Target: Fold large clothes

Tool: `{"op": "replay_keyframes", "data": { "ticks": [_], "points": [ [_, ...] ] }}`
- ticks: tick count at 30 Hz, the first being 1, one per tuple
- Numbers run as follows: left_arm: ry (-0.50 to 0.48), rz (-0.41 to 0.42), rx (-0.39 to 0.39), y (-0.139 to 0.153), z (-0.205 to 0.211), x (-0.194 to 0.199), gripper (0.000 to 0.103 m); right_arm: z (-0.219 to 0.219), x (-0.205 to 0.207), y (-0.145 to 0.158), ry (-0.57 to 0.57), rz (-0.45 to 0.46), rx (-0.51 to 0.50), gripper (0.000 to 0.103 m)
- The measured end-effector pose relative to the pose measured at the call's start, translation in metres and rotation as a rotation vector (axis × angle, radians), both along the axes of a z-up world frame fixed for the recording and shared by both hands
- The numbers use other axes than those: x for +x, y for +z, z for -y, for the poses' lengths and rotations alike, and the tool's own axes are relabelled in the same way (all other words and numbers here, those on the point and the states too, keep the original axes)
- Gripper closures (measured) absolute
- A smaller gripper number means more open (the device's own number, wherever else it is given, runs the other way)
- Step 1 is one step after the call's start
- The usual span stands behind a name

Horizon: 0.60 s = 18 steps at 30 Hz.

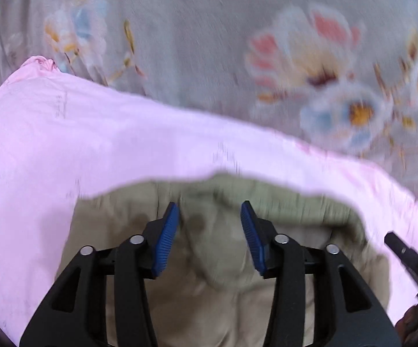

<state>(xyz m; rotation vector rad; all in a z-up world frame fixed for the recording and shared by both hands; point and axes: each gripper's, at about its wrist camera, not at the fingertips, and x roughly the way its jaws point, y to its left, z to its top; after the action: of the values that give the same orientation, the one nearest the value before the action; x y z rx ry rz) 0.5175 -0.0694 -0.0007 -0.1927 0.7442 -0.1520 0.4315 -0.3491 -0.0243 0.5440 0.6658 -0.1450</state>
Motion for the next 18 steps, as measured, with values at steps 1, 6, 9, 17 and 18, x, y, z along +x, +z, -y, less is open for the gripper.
{"op": "replay_keyframes", "data": {
  "ticks": [1,6,9,17,18],
  "points": [
    [0.018,0.001,-0.008,0.004,0.002,0.007,0.055,0.001,0.009,0.000,-0.010,0.002,0.003,0.097],
    [0.068,-0.076,-0.043,-0.007,0.015,0.049,0.055,-0.006,0.050,-0.026,0.038,-0.052,0.080,0.091],
    [0.054,-0.156,-0.015,-0.031,0.021,0.058,0.056,-0.020,0.050,-0.043,0.087,-0.107,0.012,0.091],
    [-0.050,-0.123,0.257,-0.058,0.044,0.033,0.056,-0.028,0.032,-0.073,0.122,-0.169,-0.102,0.103],
    [-0.050,-0.121,0.264,-0.061,0.045,0.031,0.056,-0.030,0.033,-0.076,0.123,-0.176,-0.118,0.103]
  ]
}}
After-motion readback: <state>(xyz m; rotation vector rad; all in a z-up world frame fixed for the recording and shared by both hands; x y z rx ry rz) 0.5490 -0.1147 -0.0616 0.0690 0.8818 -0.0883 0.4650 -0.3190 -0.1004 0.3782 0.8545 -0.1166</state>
